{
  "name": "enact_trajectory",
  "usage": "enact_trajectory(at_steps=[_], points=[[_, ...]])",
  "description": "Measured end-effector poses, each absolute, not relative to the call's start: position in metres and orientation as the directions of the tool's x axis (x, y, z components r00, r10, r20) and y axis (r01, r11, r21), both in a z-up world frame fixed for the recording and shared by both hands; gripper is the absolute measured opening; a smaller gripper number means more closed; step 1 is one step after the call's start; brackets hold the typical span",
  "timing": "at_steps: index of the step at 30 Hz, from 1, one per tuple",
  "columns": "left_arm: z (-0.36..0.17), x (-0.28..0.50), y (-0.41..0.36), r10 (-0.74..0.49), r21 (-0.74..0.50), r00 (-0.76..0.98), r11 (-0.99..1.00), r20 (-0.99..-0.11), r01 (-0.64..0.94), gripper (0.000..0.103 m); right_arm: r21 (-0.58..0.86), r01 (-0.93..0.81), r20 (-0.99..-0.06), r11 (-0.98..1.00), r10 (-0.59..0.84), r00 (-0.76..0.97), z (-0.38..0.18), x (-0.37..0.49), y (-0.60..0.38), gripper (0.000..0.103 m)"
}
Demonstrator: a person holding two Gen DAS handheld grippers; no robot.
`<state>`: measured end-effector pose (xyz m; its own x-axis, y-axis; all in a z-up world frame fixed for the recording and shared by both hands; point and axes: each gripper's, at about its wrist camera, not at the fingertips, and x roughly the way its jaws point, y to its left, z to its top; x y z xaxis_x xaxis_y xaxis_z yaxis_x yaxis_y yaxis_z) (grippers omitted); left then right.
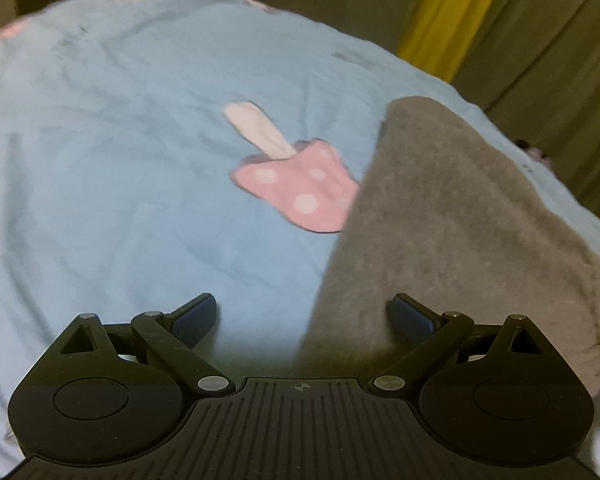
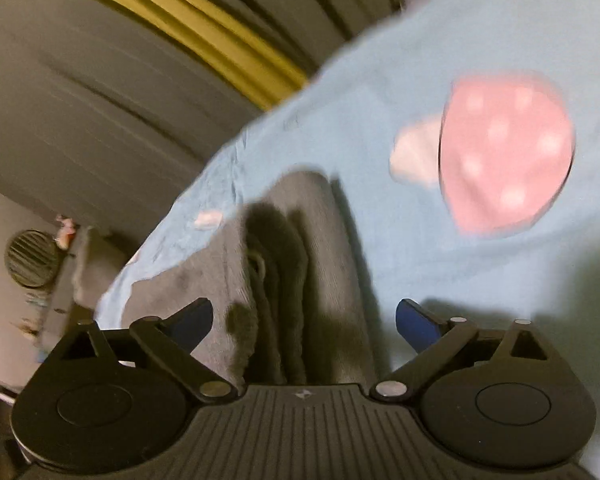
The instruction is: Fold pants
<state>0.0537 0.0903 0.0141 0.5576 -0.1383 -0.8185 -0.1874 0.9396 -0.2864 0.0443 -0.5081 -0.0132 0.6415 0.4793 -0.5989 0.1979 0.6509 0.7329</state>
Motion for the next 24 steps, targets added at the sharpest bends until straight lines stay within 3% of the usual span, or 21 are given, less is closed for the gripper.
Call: enact_trajectory(at_steps=[6, 12, 19, 20, 21, 22, 24], points=[[0.0, 0.09, 0.076, -0.201, -0.268, 0.502, 0.961, -0.841, -0.063, 0.099, 0.821, 0.133, -0.513, 0.555, 0.614, 0.6, -0.029, 0.058, -0.499, 0.099], [0.0, 0.126, 0.058, -0.259, -0.259, 0.496, 0.963, -0.829, 0.069, 0.099, 0.812, 0.062, -0.499, 0.58, 0.637, 0.587, -0.029, 0.068, -0.486, 0.099], [-0.013, 0.16, 0.047, -0.371, -0.349, 0.438, 0.928, -0.819, 0.133, 0.101, 0.768, -0.015, -0.506, 0.641, 0.621, 0.599, -0.023, 0.079, -0.467, 0.099], [-0.012, 0.16, 0.043, -0.368, -0.338, 0.444, 0.93, -0.817, 0.148, 0.099, 0.759, -0.022, -0.508, 0.651, 0.612, 0.606, -0.022, 0.079, -0.465, 0.091], [-0.01, 0.158, 0.038, -0.371, -0.325, 0.457, 0.929, -0.808, 0.179, 0.087, 0.746, -0.024, -0.516, 0.665, 0.601, 0.61, -0.02, 0.08, -0.464, 0.075], [-0.007, 0.156, 0.033, -0.382, -0.319, 0.464, 0.924, -0.799, 0.212, 0.071, 0.733, -0.018, -0.53, 0.68, 0.588, 0.611, -0.019, 0.083, -0.462, 0.069], [-0.004, 0.154, 0.028, -0.406, -0.325, 0.459, 0.913, -0.79, 0.248, 0.06, 0.748, -0.025, -0.515, 0.664, 0.603, 0.609, -0.018, 0.082, -0.464, 0.068]])
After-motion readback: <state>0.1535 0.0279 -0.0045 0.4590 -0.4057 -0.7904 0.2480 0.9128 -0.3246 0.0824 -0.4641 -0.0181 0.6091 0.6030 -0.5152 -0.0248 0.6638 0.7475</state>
